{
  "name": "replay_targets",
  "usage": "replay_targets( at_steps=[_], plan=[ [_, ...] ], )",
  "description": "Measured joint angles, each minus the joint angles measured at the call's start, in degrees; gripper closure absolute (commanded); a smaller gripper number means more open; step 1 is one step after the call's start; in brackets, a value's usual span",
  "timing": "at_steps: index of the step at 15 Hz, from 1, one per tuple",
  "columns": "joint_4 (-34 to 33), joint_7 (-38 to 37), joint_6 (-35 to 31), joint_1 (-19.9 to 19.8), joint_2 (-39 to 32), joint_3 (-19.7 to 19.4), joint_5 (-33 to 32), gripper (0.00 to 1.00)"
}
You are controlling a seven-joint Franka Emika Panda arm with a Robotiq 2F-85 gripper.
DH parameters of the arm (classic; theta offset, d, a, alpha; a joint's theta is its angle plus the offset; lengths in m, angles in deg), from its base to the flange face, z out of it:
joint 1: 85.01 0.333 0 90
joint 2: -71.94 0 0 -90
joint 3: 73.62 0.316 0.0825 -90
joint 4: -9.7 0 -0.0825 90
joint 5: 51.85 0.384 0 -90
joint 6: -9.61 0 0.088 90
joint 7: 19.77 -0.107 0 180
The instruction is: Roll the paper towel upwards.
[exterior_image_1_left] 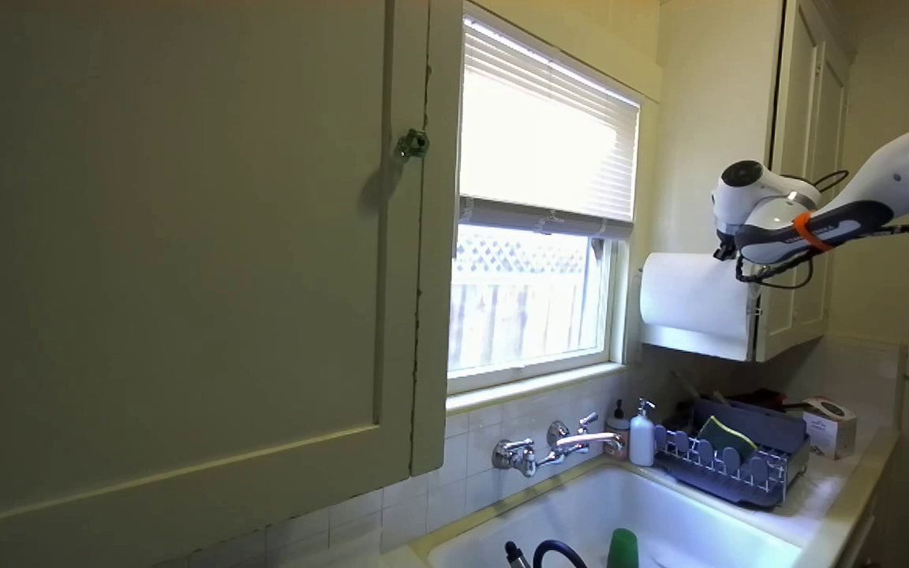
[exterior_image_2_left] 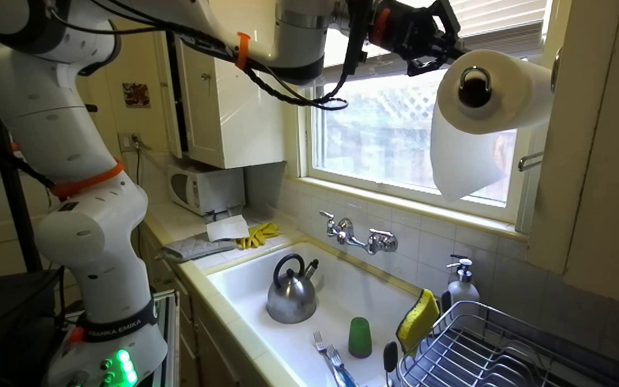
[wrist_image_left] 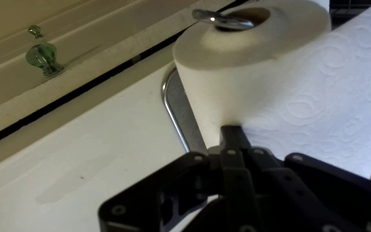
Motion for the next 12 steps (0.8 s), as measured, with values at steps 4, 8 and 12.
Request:
replay_targets(
  at_steps=[4, 8, 12],
  plan=[
    [-0.5, -0.1, 0.0, 0.0, -0.2, -0.1, 0.0, 0.78],
    [-2.1, -0.6, 0.5, 0.0, 0.2, 0.4, 0.0, 0.57],
    [-3.2, -0.6, 3.8, 0.6, 2.5, 2.5, 0.4, 0.27]
  ],
)
